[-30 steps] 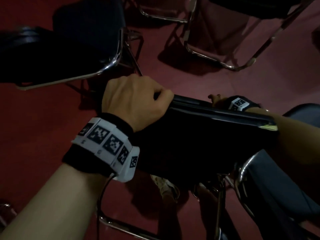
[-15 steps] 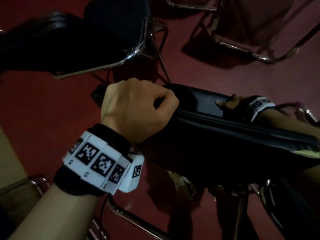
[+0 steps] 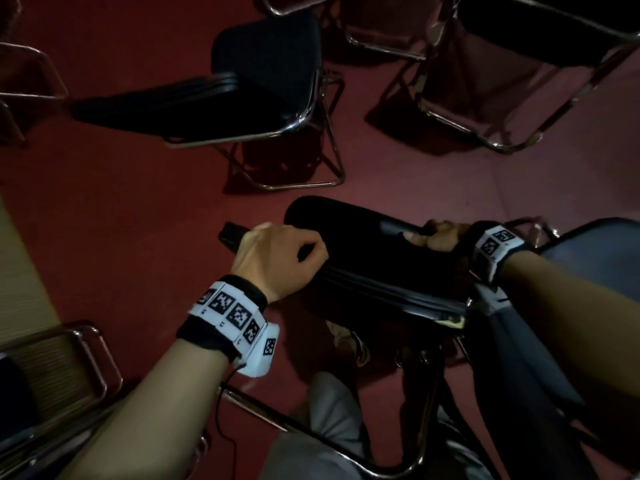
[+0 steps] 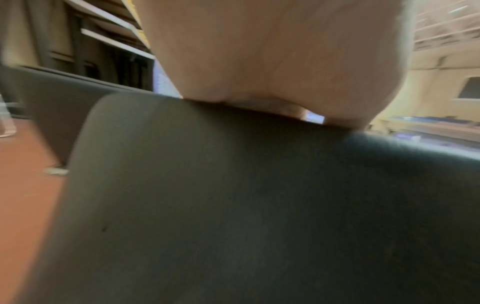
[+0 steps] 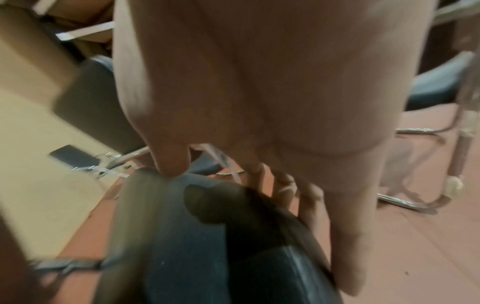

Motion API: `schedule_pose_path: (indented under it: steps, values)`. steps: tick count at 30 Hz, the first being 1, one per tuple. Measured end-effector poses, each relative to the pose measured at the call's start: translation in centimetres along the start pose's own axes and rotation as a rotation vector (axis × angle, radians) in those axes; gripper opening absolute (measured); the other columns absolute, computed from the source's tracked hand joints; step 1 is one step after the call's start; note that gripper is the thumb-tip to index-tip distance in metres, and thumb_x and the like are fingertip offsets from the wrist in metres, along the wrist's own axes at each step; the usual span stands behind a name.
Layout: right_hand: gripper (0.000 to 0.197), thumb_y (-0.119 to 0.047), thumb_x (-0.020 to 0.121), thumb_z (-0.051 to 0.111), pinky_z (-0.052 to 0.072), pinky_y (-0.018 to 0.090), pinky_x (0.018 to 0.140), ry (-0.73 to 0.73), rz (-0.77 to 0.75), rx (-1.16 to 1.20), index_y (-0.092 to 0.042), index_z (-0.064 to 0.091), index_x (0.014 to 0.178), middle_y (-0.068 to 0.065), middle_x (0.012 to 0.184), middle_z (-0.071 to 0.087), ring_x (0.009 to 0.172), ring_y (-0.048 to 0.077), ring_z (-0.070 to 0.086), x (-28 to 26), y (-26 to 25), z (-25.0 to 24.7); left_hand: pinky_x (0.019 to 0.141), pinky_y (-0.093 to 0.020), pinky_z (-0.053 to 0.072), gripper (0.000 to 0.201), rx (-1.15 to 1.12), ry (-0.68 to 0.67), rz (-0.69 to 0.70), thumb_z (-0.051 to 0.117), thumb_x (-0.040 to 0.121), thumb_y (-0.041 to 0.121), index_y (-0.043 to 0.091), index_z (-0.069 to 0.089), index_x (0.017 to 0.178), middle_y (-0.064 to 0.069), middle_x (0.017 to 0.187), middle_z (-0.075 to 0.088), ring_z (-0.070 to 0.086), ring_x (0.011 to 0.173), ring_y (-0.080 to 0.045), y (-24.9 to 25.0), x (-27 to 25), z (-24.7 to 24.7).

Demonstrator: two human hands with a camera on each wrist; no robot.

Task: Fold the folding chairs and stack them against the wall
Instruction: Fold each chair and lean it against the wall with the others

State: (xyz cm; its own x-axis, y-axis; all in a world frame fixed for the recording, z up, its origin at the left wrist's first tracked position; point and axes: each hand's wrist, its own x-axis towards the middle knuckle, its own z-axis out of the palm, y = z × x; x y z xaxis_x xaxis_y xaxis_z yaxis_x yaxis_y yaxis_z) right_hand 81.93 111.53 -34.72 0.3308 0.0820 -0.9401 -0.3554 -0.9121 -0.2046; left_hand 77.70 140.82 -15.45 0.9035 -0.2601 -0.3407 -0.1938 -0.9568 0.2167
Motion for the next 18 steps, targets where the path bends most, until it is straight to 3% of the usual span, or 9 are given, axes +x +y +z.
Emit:
schedule_pose_path:
  steps: [2, 4, 6, 7, 9, 12, 14, 18]
  values:
    - [0.112, -0.091, 0.073, 0.038, 0.028, 0.048, 0.118, -0.015, -0.034, 0.003, -0.017, 0.023, 0.156, 0.012, 0.162, 0.025, 0.146, 0.034, 0.029, -2.0, -1.2, 1.5, 0.100, -0.029, 0.035, 0.026, -0.030, 0.010, -0.006, 0.048, 0.089, 0.051, 0.037, 0.070, 0.085, 0.019, 0.076, 0.063, 0.056, 0.082, -0.001, -1.0, -2.2, -0.4]
    - [0.112, -0.092, 0.072, 0.039, 0.032, 0.048, 0.115, -0.030, -0.053, -0.016, -0.016, 0.029, 0.154, 0.012, 0.159, 0.031, 0.142, 0.034, 0.034, -3.6, -2.1, 3.0, 0.116, -0.043, 0.018, 0.022, -0.020, 0.022, -0.090, 0.052, 0.086, 0.052, 0.039, 0.070, 0.090, 0.020, 0.113, 0.064, 0.050, 0.119, -0.009, -1.9, -4.1, -0.2]
    - [0.119, -0.097, 0.064, 0.039, 0.034, 0.050, 0.113, -0.032, -0.071, -0.049, -0.017, 0.030, 0.152, 0.013, 0.157, 0.032, 0.140, 0.035, 0.037, -5.0, -2.4, 3.8, 0.118, -0.057, -0.001, 0.035, 0.027, 0.027, -0.339, 0.052, 0.084, 0.063, 0.043, 0.064, 0.109, 0.005, 0.155, 0.036, 0.020, 0.147, -0.022, -2.3, -6.1, 0.1]
    - [0.122, -0.098, 0.060, 0.039, 0.035, 0.051, 0.113, -0.023, -0.054, -0.052, -0.017, 0.031, 0.151, 0.014, 0.157, 0.031, 0.140, 0.036, 0.037, -5.3, -2.2, 3.8, 0.117, -0.061, -0.004, 0.049, 0.008, 0.032, -0.482, 0.051, 0.081, 0.072, 0.046, 0.057, 0.122, -0.001, 0.163, 0.017, 0.008, 0.151, -0.027, -2.3, -6.8, 0.1]
    - [0.120, -0.097, 0.060, 0.043, 0.038, 0.053, 0.110, 0.012, -0.034, -0.060, -0.017, 0.032, 0.149, 0.015, 0.155, 0.032, 0.138, 0.037, 0.038, -6.1, -1.6, 3.7, 0.115, -0.069, -0.004, 0.079, -0.156, 0.011, -0.721, 0.047, 0.071, 0.090, 0.055, 0.034, 0.141, -0.002, 0.166, -0.009, -0.008, 0.152, -0.035, -1.7, -8.2, -0.1]
    - [0.105, -0.087, 0.072, 0.050, 0.041, 0.049, 0.107, 0.049, -0.031, -0.113, -0.014, 0.037, 0.146, 0.015, 0.151, 0.038, 0.133, 0.036, 0.044, -8.5, -1.6, 3.2, 0.112, -0.075, 0.000, 0.095, -0.491, -0.111, -0.935, 0.049, 0.064, 0.093, 0.071, -0.002, 0.141, -0.008, 0.163, -0.028, -0.022, 0.147, -0.048, -1.0, -9.4, 0.0]
    - [0.101, -0.084, 0.078, 0.048, 0.038, 0.045, 0.110, 0.020, -0.058, -0.205, -0.012, 0.036, 0.149, 0.013, 0.153, 0.039, 0.135, 0.033, 0.043, -10.5, -2.4, 3.6, 0.115, -0.073, 0.005, 0.098, -0.594, -0.135, -1.007, 0.055, 0.067, 0.085, 0.070, -0.008, 0.139, -0.013, 0.163, -0.026, -0.023, 0.145, -0.052, -0.6, -10.5, 0.5]
    - [0.088, -0.076, 0.087, 0.046, 0.042, 0.037, 0.103, -0.082, -0.088, -0.402, -0.013, 0.040, 0.148, 0.010, 0.147, 0.047, 0.130, 0.030, 0.050, -13.1, -3.9, 5.5, 0.118, -0.065, 0.015, 0.096, -0.681, -0.094, -1.140, 0.068, 0.076, 0.060, 0.063, -0.002, 0.143, -0.014, 0.163, -0.024, -0.011, 0.147, -0.055, -1.5, -13.8, 2.6]
